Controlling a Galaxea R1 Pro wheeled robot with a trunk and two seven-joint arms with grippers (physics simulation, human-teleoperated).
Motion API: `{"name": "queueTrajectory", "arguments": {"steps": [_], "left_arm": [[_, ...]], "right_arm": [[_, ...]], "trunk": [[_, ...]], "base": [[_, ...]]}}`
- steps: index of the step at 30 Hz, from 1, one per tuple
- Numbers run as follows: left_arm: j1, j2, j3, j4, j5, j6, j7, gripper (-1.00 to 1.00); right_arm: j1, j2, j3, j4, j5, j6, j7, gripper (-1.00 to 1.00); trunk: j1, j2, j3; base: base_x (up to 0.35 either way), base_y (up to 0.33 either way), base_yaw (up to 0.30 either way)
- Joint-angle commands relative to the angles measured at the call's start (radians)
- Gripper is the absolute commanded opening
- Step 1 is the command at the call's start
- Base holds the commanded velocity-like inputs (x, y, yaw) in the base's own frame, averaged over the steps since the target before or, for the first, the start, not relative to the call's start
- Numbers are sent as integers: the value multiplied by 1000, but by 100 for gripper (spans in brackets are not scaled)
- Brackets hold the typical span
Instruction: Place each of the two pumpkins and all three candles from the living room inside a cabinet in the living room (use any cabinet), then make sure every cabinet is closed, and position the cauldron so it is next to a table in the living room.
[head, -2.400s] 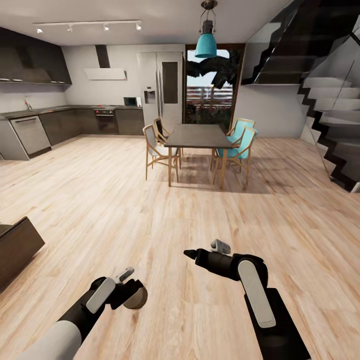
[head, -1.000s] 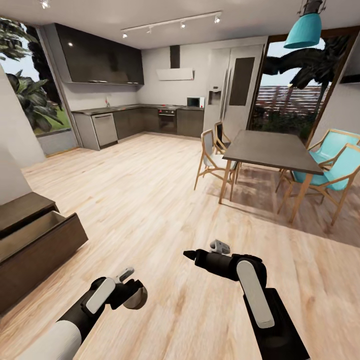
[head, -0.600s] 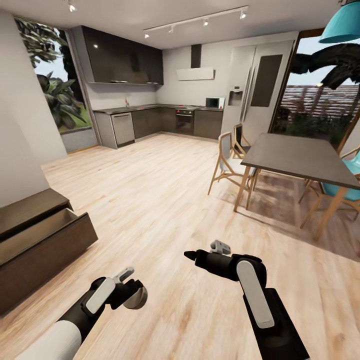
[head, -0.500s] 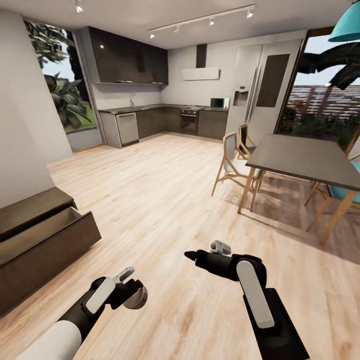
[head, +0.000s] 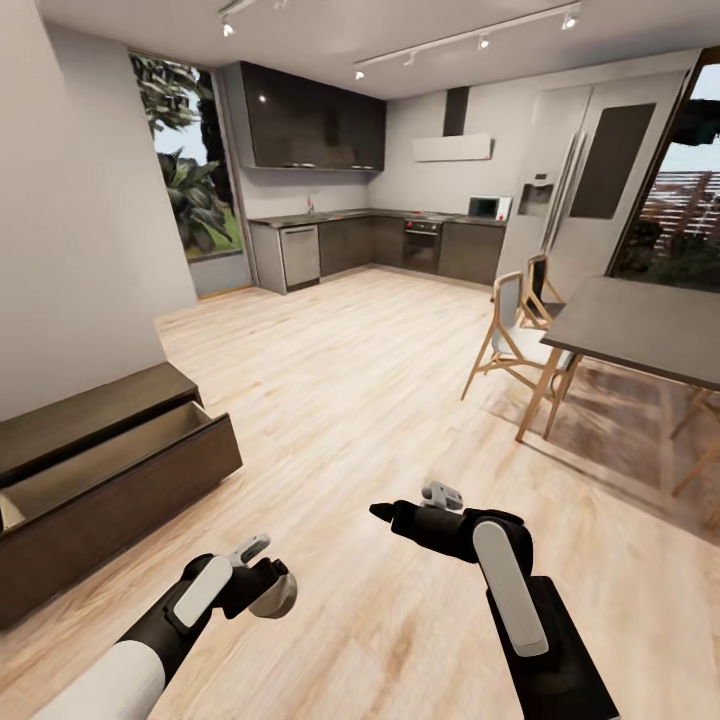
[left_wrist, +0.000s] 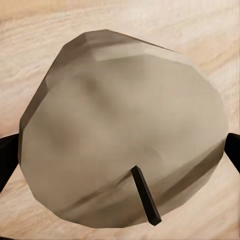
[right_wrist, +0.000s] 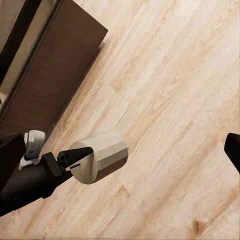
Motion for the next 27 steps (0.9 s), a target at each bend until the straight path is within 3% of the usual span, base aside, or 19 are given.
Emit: {"name": "queueTrajectory", "arguments": {"steps": [1, 5, 13, 27], "left_arm": [[-1, 1, -6, -2, 10, 0, 11, -100], [-1, 2, -7, -2, 10, 0, 11, -100], [-1, 4, -6, -3, 10, 0, 11, -100], [-1, 6, -8, -2, 9, 0, 11, -100]], "right_arm": [[-1, 0, 0, -1, -8, 2, -11, 100], [-1, 0, 1, 0, -6, 2, -12, 100], [-1, 0, 2, 0, -6, 2, -12, 100], [-1, 0, 3, -6, -7, 1, -4, 100]], "trunk": [[-4, 7, 2], [-19, 35, 15], [-19, 35, 15], [-19, 35, 14]], "base": [[0, 0, 276], [0, 0, 276], [18, -6, 276], [229, -173, 228]]}}
